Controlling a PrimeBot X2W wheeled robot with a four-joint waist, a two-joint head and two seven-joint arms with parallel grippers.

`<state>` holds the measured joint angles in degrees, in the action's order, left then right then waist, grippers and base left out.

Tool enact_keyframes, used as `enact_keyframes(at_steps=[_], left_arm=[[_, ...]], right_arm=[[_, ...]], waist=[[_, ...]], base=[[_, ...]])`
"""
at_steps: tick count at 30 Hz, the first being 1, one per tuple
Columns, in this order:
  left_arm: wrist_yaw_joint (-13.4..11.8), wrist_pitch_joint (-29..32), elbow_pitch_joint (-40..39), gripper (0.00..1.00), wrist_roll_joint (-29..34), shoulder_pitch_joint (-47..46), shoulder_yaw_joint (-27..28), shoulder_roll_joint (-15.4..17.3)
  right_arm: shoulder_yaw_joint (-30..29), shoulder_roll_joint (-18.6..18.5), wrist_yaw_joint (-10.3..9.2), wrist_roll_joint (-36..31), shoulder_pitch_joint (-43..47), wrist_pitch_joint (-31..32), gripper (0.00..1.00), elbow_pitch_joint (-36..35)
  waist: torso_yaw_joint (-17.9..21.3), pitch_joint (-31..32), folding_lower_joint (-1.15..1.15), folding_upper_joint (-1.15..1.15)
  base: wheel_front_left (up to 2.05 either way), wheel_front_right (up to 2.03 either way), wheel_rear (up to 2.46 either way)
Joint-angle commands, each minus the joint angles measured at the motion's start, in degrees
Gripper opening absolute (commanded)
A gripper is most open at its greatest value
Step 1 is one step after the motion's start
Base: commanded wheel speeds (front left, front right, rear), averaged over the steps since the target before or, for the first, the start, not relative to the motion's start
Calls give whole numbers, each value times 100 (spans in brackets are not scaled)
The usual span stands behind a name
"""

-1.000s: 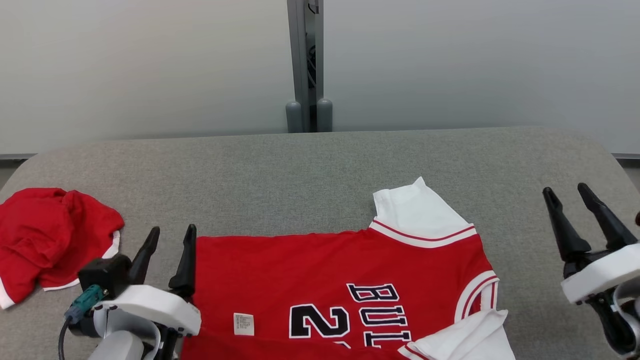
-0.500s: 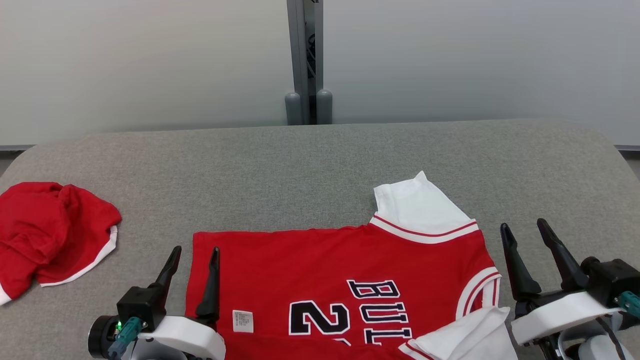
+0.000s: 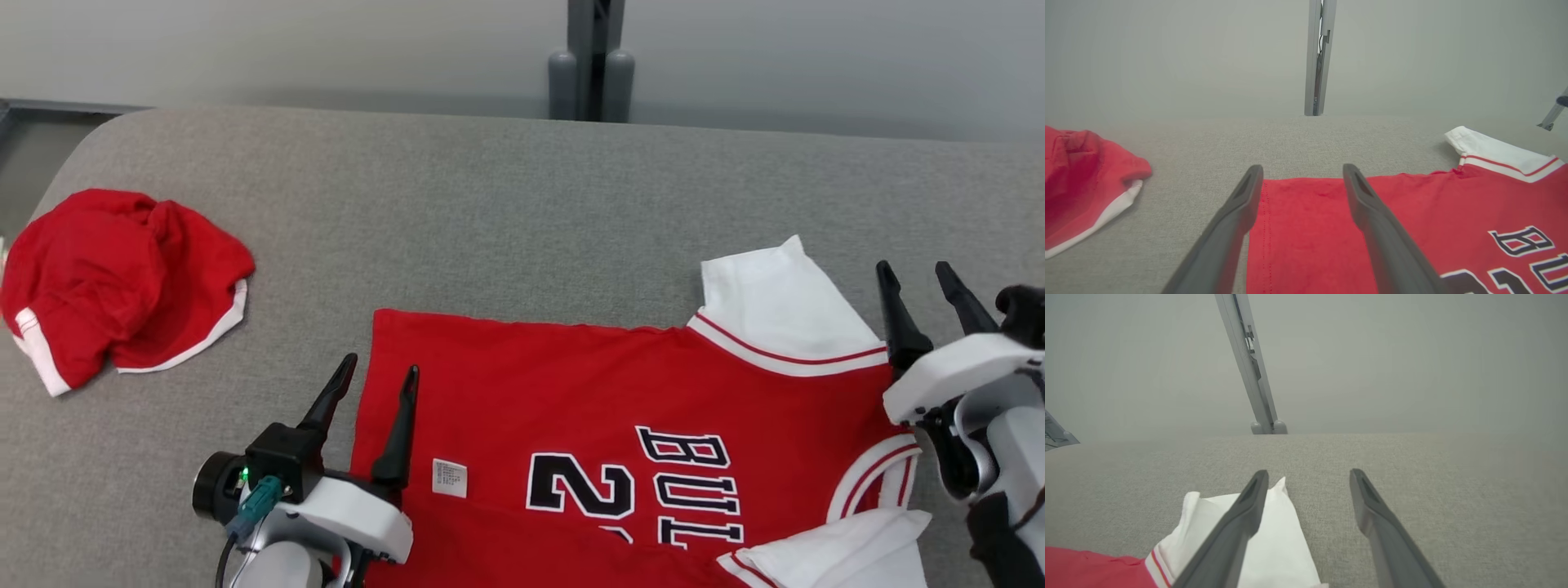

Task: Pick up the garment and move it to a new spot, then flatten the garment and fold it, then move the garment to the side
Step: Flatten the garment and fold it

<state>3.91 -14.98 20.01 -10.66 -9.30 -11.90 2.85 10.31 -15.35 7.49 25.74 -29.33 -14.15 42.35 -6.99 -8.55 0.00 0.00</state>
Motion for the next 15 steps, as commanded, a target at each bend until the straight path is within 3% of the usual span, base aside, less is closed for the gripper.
enact_keyframes(at_steps=[1, 8, 15], left_arm=[[-15, -15, -30, 100, -32, -108, -38, 12], [-91, -15, -131, 100, -175, -389, -419, 13], [-190, -15, -175, 100, -303, -588, -536, 12]], right_arm=[[70, -76, 1, 97, -163, 77, 100, 144], [703, -394, 1, 713, -1126, 537, 100, 1156], [1280, -638, 1, 1151, -1672, 883, 100, 1625]], waist=[[-255, -256, 0, 0], [-633, -649, 0, 0], [-828, -891, 0, 0]], base=[[0, 0, 0], [0, 0, 0], [0, 0, 0]])
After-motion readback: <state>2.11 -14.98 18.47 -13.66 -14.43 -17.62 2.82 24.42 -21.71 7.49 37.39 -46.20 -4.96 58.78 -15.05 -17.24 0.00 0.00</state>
